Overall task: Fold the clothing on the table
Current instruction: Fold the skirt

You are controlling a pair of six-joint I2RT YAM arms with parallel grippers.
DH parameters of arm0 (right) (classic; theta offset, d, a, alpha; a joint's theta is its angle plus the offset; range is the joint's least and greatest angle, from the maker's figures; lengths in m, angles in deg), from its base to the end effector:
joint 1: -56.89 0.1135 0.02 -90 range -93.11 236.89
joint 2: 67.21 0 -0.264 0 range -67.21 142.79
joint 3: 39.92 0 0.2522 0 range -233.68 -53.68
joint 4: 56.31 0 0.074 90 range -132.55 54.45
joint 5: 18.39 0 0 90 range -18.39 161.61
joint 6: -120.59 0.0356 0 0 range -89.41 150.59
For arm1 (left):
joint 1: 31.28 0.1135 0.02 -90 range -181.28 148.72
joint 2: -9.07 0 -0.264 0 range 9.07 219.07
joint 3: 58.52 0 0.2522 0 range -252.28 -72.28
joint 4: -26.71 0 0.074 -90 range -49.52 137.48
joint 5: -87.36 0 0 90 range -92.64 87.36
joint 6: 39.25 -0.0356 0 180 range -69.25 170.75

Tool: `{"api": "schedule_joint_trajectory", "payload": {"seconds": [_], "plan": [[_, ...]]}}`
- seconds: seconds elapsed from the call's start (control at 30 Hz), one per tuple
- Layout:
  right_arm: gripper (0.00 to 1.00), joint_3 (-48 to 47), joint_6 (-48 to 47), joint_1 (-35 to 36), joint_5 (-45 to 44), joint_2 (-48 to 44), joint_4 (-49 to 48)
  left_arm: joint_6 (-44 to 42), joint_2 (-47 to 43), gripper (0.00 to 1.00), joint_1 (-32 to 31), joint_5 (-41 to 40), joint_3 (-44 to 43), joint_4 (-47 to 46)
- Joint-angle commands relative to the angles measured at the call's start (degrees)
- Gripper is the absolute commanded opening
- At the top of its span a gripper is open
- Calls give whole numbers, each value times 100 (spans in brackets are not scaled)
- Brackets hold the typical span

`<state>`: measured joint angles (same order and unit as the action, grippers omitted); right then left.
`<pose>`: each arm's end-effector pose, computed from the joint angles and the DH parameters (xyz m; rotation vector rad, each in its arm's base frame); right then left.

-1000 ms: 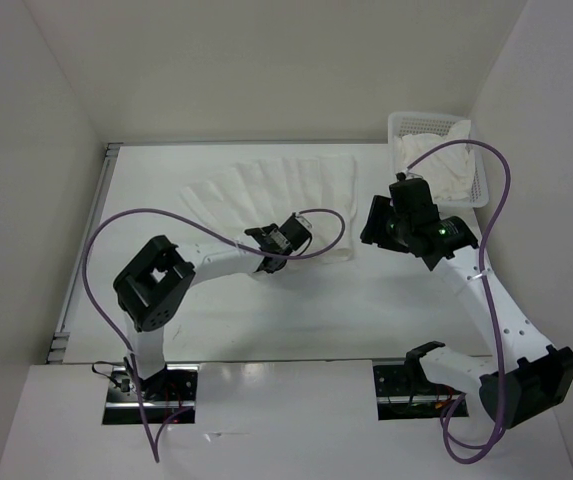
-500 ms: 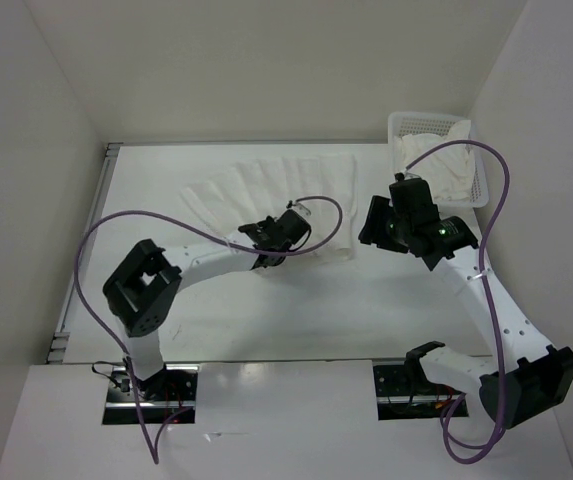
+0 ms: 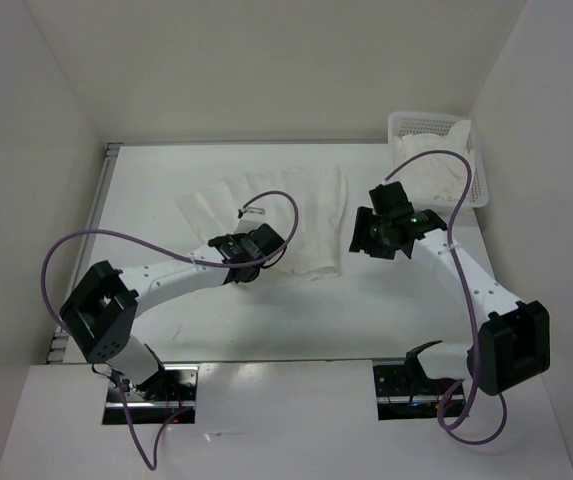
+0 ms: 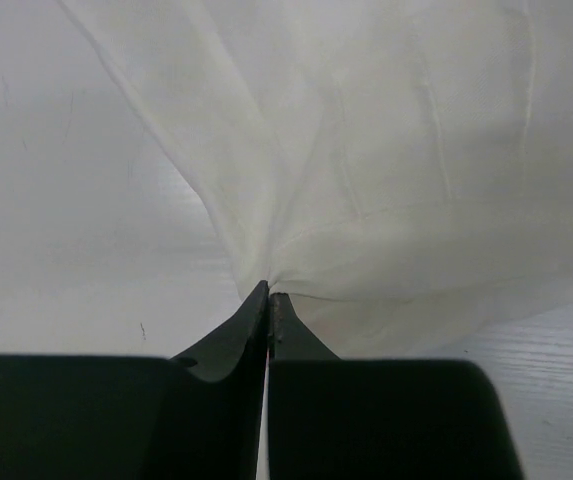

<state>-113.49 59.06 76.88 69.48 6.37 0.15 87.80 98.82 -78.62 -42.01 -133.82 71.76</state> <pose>0.2430 0.0870 0.2753 0.2051 2.5714 0.2752 0.2298 -0.2160 0.2271 -0.0171 2.3070 0.1881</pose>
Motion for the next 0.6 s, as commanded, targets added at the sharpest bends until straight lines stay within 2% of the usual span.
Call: {"api": "schedule_joint_trajectory", "payload": {"seconds": [0.0,0.17,0.37,0.57], "plan": [[61,22,1,14,20,-29,-499,1302,-230,0,-13,-159,246,500],[61,180,1,66,186,296,-630,2321,-669,0,-13,44,669,606],[61,251,1,67,731,937,-929,2543,-1311,0,-13,97,1134,667],[61,136,167,67,1504,1755,-1421,2955,-1933,0,-66,-201,1135,1046]]}}
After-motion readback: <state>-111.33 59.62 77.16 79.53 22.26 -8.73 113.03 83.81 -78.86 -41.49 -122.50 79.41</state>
